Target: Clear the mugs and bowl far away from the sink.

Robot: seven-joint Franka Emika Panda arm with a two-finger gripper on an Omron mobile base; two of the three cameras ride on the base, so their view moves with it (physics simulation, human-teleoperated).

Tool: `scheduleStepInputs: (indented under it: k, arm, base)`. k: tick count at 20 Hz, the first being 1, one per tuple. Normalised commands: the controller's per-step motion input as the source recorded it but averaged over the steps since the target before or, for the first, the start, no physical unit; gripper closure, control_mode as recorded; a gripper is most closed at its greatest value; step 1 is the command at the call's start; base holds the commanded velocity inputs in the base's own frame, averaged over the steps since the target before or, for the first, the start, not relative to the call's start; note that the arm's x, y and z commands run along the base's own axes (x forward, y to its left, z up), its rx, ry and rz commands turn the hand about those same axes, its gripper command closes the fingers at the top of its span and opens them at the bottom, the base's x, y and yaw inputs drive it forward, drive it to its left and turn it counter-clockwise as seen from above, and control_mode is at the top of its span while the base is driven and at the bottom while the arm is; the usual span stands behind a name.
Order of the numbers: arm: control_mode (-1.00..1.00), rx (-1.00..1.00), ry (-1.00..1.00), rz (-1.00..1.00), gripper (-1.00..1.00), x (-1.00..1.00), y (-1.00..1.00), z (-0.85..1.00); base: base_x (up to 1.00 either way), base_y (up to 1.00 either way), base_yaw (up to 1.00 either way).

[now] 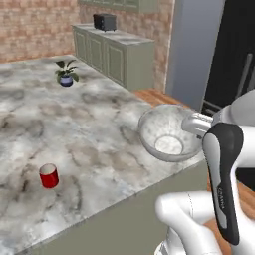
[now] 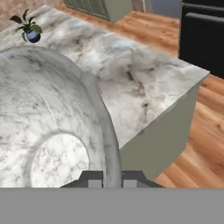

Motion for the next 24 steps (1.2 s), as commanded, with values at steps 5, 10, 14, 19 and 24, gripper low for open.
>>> scheduleStepInputs:
  k: [5, 10, 14, 19, 24]
  arm:
    - [1.0, 0.0, 0.0, 0.0, 1.0, 0.0, 0.0, 0.0]
    - [1.0, 0.0, 0.0, 0.0, 1.0, 0.0, 0.0, 0.0]
    - [-1.0, 0.01, 0.03, 0.0, 1.0, 0.09, -0.08, -0.04]
    - [-1.0, 0.0, 0.19, 0.0, 1.0, 0.57, -0.12, -0.25]
    - [-1.0, 0.0, 0.17, 0.0, 1.0, 0.61, -0.16, -0.31]
  base:
    - [0.37, -0.16, 0.9]
    - [0.36, -0.26, 0.43]
    - [0.28, -0.12, 0.04]
    - [0.0, 0.0, 0.0]
    - [0.0, 0.0, 0.0]
